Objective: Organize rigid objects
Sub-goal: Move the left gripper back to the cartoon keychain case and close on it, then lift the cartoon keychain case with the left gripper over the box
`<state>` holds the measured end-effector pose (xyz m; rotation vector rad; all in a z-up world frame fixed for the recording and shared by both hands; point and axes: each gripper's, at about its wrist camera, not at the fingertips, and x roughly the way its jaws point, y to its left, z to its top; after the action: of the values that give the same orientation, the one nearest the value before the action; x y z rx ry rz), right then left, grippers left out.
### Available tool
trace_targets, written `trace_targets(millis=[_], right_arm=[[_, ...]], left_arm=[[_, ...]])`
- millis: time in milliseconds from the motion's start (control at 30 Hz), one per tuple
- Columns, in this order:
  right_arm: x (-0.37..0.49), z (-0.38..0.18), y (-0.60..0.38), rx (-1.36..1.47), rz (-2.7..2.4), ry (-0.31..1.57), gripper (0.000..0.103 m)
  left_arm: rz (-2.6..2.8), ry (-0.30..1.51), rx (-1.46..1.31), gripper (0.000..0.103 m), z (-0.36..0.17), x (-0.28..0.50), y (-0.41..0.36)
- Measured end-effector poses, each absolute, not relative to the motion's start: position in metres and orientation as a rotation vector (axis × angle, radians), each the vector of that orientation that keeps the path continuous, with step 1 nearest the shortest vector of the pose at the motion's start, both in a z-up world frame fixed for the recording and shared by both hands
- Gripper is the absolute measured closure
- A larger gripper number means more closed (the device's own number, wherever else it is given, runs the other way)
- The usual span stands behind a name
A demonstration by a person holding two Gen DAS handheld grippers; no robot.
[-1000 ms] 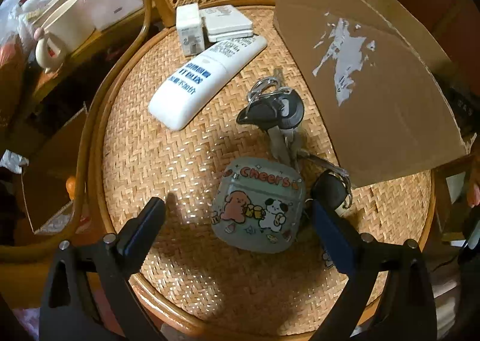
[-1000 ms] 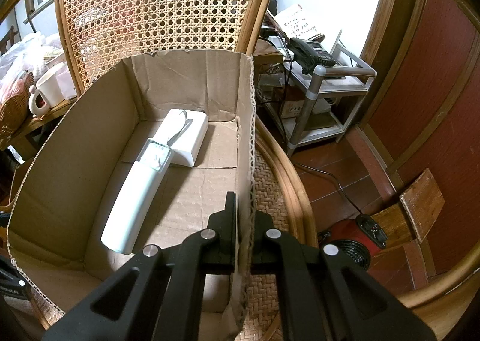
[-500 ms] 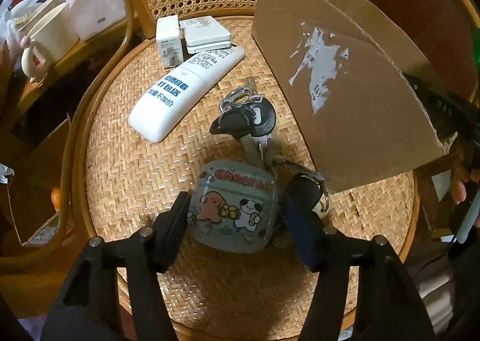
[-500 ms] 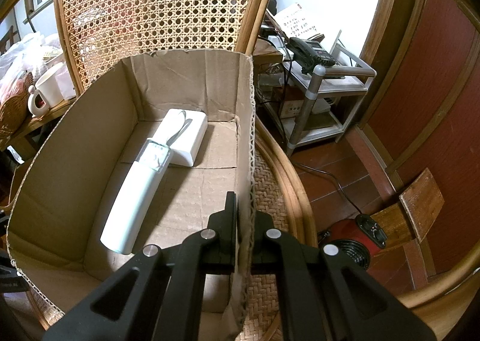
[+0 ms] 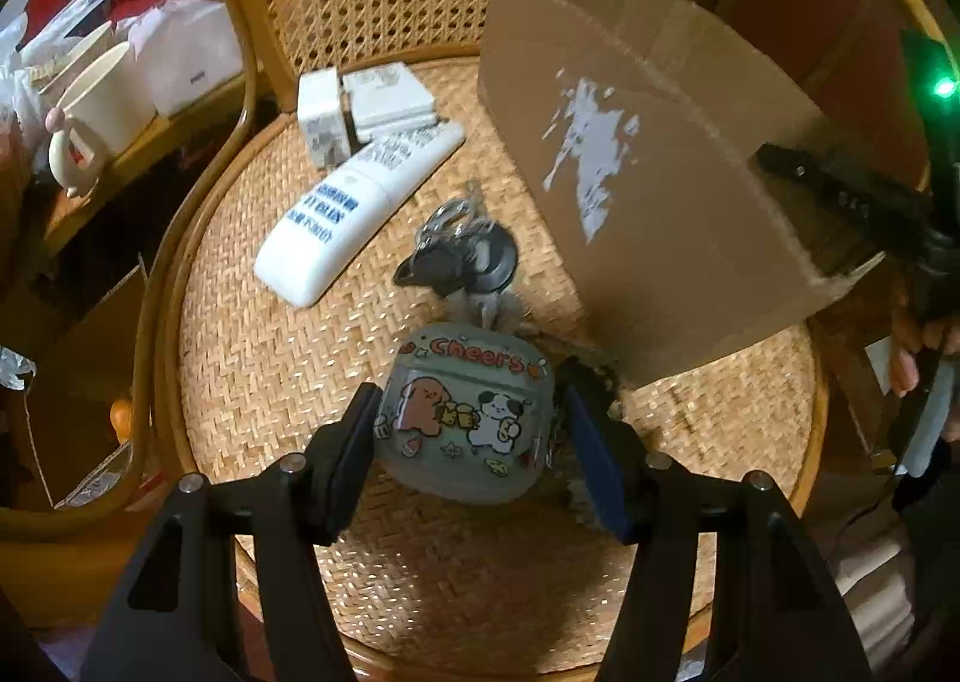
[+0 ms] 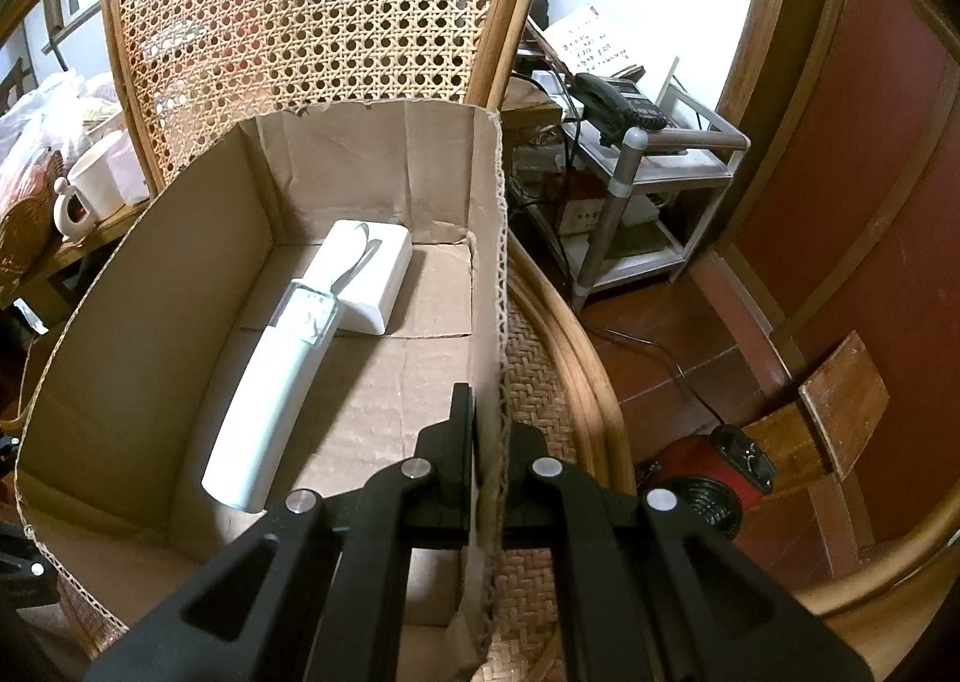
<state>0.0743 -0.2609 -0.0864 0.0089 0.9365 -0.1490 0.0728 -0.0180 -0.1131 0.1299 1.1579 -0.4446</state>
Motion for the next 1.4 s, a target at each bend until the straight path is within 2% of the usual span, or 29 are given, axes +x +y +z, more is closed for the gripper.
trace_targets(millis=[800,1100,1267,1400], right_arm=[[0.075,-0.085,-0.261,0.005,-0.150,0.937,0.097],[0.076,-0.085,-0.261,0.003,-0.149,0.937,0.097],[0.076,-0.085,-0.261,-0.004,-0.148,0.938,0.097],[0.078,-0.084,-0.260,-0.002,-0.146,0.936,0.097]], left_arm=[[-0.461,0.999,0.038,0.042,-0.064,0.058,-0.029],[-0.424,0.869,-0.018,0.042,-0.028,0.058,-0.025],[-0.413,0.705,-0.034,0.042,0.005,0.043,-0.029],[-0.457,0.653,-0.073,0.042,0.017,0.040,-0.036]])
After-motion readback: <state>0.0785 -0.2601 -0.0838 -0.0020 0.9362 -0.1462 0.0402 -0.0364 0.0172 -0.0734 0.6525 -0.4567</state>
